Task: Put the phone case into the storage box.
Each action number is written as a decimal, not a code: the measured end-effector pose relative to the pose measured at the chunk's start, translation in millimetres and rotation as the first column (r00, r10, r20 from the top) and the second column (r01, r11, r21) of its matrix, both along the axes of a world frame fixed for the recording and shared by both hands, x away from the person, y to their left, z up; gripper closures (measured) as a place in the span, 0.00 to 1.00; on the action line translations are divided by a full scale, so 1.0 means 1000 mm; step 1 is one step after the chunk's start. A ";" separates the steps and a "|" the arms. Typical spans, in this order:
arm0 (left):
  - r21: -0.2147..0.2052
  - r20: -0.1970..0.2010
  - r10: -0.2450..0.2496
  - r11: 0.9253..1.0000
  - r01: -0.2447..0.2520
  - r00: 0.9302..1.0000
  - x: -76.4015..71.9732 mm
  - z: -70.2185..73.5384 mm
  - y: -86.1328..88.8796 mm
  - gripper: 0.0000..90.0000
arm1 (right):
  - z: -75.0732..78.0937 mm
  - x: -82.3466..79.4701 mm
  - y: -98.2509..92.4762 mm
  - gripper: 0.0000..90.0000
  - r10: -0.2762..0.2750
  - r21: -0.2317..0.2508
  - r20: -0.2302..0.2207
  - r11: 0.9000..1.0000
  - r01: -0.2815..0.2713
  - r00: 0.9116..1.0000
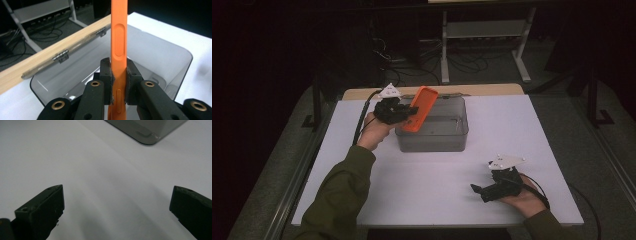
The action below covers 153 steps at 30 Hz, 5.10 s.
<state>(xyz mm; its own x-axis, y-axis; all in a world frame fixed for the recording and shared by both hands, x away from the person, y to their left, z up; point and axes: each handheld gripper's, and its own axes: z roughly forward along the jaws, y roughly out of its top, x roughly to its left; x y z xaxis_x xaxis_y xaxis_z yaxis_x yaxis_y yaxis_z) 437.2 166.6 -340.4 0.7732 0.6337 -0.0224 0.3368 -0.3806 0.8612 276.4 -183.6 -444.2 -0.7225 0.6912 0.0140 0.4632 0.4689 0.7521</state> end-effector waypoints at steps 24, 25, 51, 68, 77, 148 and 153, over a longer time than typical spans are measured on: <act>0.134 -0.132 0.057 0.990 -0.040 0.990 0.012 -0.004 -0.009 0.88 | 0.001 -0.001 0.001 0.00 0.000 0.004 0.000 1.000 0.000 1.000; 0.144 -0.138 0.058 0.989 -0.038 0.989 0.013 -0.003 -0.010 0.88 | 0.001 -0.001 0.001 0.00 0.001 0.005 0.000 1.000 -0.001 1.000; 0.294 -0.247 0.103 0.956 -0.027 0.964 0.030 0.004 -0.033 0.88 | 0.004 -0.003 0.002 0.00 0.015 0.017 0.012 1.000 -0.015 1.000; 0.404 -0.353 0.185 0.914 -0.029 0.917 0.047 -0.004 -0.045 0.88 | 0.004 -0.003 -0.002 0.00 0.017 0.042 0.007 0.999 -0.017 1.000; 0.433 -0.408 0.229 0.901 -0.033 0.884 0.053 -0.009 -0.046 0.88 | 0.004 -0.003 -0.002 0.00 0.021 0.047 0.005 0.999 -0.021 1.000; 0.442 -0.523 0.596 0.801 -0.404 0.609 0.056 -0.009 -0.050 0.88 | 0.007 -0.006 0.002 0.00 0.055 0.064 0.019 0.996 -0.056 0.998; 0.455 -0.514 0.615 0.786 -0.418 0.598 0.056 -0.010 -0.049 0.88 | 0.007 -0.006 0.002 0.00 0.056 0.065 0.019 0.996 -0.057 0.998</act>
<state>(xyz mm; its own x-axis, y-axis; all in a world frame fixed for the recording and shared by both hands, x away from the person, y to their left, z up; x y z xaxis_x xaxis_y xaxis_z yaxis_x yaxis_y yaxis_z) 492.8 117.2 -350.3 0.1818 0.9753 -0.1250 0.9495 -0.1411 0.2801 270.4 -182.1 -437.2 -0.7606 0.6476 0.0455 0.4244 0.4430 0.7897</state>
